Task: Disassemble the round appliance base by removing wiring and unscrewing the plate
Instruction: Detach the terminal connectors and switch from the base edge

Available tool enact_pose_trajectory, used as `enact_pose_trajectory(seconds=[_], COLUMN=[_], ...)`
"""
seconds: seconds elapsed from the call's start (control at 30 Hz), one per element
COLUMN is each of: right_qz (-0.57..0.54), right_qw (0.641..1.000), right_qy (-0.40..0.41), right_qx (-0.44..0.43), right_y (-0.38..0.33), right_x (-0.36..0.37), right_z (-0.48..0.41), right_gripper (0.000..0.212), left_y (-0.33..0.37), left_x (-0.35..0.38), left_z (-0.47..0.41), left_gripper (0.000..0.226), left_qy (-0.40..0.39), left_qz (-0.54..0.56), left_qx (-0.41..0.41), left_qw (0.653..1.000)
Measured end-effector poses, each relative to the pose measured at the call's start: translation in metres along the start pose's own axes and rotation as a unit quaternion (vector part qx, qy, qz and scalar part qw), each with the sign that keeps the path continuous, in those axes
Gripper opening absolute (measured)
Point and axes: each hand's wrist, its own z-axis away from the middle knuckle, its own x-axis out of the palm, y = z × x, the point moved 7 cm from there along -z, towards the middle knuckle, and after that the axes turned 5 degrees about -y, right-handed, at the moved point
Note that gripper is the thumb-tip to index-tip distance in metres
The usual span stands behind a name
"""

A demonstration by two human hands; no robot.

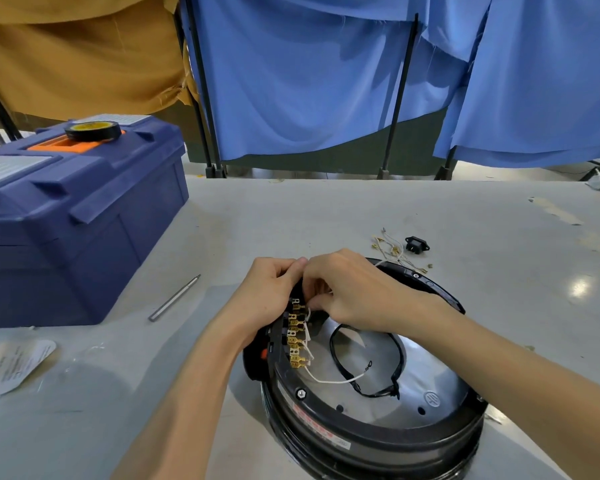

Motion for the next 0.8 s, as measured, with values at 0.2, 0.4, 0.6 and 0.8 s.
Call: enact_pose_trajectory(seconds=[0.2, 0.4, 0.6, 0.8], right_qz=[0.087, 0.223, 0.151, 0.112], right_qw=[0.995, 0.973, 0.988, 0.993], right_qy=[0.016, 0.047, 0.01, 0.021], right_qx=[-0.042, -0.045, 0.01, 0.026], right_y=[-0.013, -0.023, -0.011, -0.01], right_x=[0.006, 0.009, 0.005, 0.001], right_z=[0.0, 0.004, 0.0, 0.001], right_gripper=[0.022, 0.012, 0.015, 0.015], left_y=[-0.002, -0.003, -0.005, 0.0], left_x=[0.001, 0.0, 0.0, 0.0], left_z=[0.0, 0.0, -0.002, -0.002], left_gripper=[0.047, 0.041, 0.029, 0.015], left_qy=[-0.013, -0.015, -0.025, -0.02], left_qz=[0.013, 0.035, 0.038, 0.093], left_qx=[0.003, 0.004, 0.008, 0.022], left_qw=[1.0, 0.999, 0.999, 0.995])
